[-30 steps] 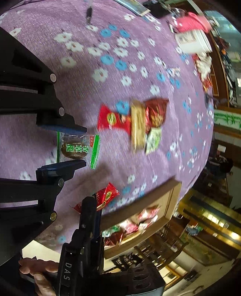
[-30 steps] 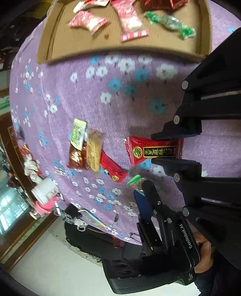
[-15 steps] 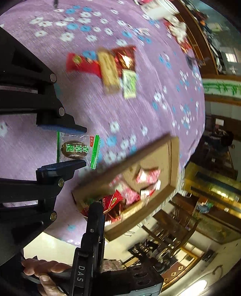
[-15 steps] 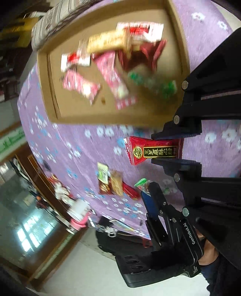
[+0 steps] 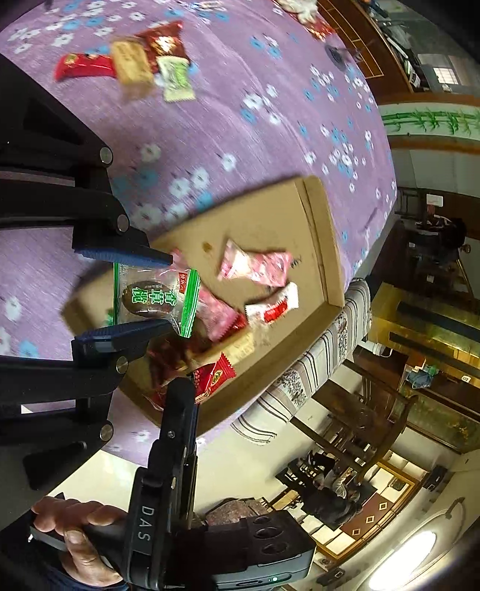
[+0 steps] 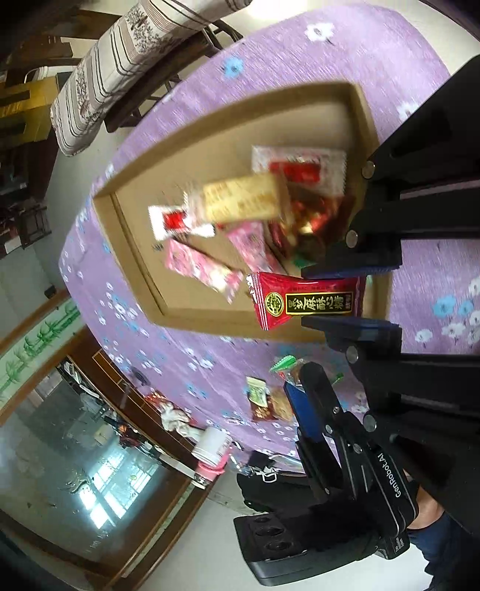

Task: Organize snacks
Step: 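Carry the green-and-white packet and red black-labelled packet over the cardboard tray, then open the left tool and right tool to drop both packets into the tray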

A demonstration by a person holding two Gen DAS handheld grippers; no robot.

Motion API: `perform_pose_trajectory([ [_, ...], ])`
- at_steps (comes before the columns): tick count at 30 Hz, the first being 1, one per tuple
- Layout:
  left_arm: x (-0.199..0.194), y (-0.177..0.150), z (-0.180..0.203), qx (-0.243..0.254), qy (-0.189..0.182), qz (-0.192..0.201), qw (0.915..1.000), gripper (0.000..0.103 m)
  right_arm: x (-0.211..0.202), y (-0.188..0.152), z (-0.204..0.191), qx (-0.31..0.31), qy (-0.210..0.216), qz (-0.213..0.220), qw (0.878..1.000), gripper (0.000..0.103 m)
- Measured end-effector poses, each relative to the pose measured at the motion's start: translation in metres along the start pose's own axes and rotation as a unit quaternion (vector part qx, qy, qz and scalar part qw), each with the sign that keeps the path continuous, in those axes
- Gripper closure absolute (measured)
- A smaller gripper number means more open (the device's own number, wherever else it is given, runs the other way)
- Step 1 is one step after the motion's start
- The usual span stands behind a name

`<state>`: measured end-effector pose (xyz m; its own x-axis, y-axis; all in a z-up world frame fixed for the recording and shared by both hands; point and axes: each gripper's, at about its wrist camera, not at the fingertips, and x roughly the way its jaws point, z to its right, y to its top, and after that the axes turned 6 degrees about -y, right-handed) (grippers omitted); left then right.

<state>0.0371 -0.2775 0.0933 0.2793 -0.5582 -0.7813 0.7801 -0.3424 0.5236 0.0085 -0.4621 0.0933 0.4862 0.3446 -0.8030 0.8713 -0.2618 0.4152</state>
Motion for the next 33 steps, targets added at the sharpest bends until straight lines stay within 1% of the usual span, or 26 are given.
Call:
perform_pose_trajectory([
  [4,0.017,0.014,0.005,-0.001,0.007,-0.007,1.0000,0.074,0.002,0.016,0.014,0.003,-0.007,-0.004,1.000,0.085],
  [11,0.048,0.032,0.008,-0.004,0.025,-0.013,0.9996,0.074,0.014,0.057,0.035,0.010,-0.022,-0.005,1.000,0.085],
  [15,0.066,0.039,0.006,-0.005,0.042,-0.016,0.9990,0.074,0.027,0.077,0.041,-0.001,-0.050,-0.002,0.999,0.085],
  [17,0.071,0.040,0.005,-0.005,0.050,-0.017,0.9986,0.074,0.035,0.085,0.044,-0.003,-0.055,-0.004,0.998,0.085],
  [19,0.075,0.038,0.005,-0.003,0.058,-0.019,0.9981,0.074,0.041,0.090,0.046,-0.006,-0.065,-0.005,0.998,0.085],
  [24,0.080,0.035,0.007,0.011,0.075,-0.020,0.9969,0.074,0.056,0.094,0.051,-0.006,-0.065,-0.015,0.998,0.085],
  [33,0.081,0.034,0.011,0.034,0.092,-0.017,0.9950,0.074,0.071,0.099,0.050,-0.011,-0.065,-0.025,0.998,0.085],
])
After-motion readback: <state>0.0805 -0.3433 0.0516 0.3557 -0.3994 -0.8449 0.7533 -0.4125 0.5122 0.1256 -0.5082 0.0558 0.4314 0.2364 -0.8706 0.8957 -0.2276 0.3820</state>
